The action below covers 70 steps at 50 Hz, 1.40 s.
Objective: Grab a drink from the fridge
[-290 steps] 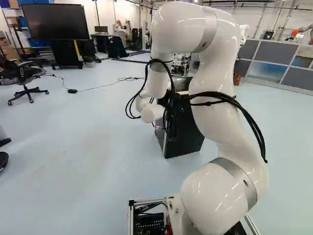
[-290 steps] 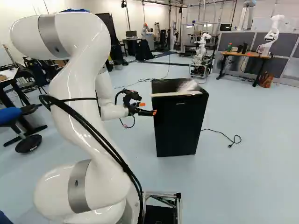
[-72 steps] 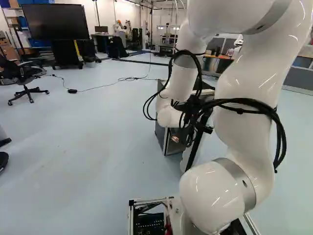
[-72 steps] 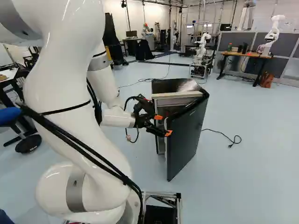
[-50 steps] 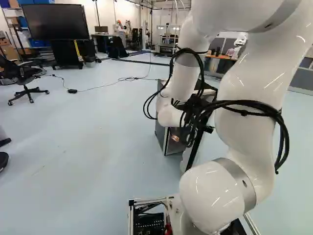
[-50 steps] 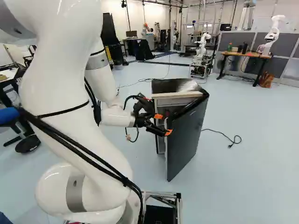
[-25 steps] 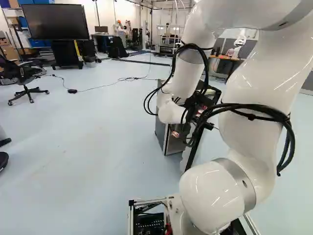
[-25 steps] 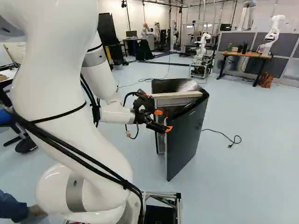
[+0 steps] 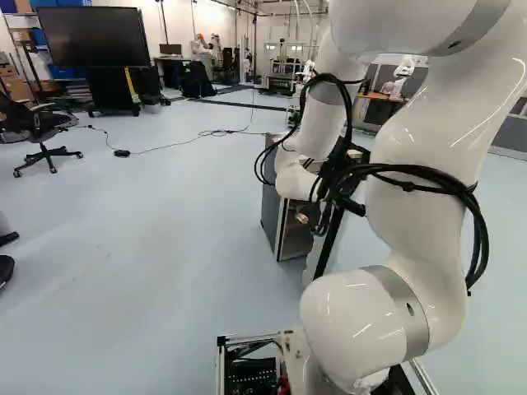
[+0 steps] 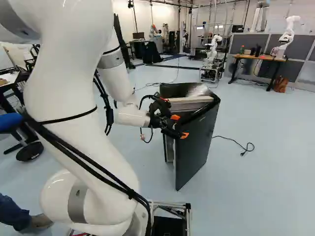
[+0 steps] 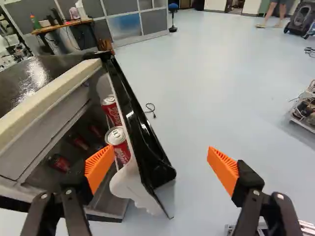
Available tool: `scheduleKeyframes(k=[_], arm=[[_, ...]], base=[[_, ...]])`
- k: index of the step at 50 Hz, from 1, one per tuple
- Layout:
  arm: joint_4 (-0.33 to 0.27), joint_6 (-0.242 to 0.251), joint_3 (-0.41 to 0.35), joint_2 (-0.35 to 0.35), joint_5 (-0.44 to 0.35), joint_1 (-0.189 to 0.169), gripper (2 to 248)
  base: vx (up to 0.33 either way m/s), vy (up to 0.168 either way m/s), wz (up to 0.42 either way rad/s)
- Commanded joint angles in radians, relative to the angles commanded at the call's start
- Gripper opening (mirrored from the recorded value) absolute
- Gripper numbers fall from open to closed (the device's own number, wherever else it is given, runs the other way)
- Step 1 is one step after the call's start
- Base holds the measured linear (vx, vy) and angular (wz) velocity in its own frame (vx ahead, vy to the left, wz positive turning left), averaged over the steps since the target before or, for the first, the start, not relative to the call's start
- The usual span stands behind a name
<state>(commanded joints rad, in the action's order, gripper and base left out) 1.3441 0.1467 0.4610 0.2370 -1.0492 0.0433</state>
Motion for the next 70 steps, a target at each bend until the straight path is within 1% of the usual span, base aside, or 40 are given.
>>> scheduleKeyframes(k=[13,33,43,50,70], arm=[[0.030,0.000,0.015,0.012,0.000,-0.064,247],[0.126,0.000,0.041,0.030,0.000,-0.169,247],[0.138,0.000,0.058,0.043,0.000,-0.223,247],[0.139,0.000,0.064,0.046,0.000,-0.236,247],[0.139,0.000,0.068,0.050,0.000,-0.243,247]], base=[[0.000,0.000,0.000],[0.000,0.000,0.000],[0.000,0.000,0.000],[0.000,0.000,0.000],[0.000,0.000,0.000]])
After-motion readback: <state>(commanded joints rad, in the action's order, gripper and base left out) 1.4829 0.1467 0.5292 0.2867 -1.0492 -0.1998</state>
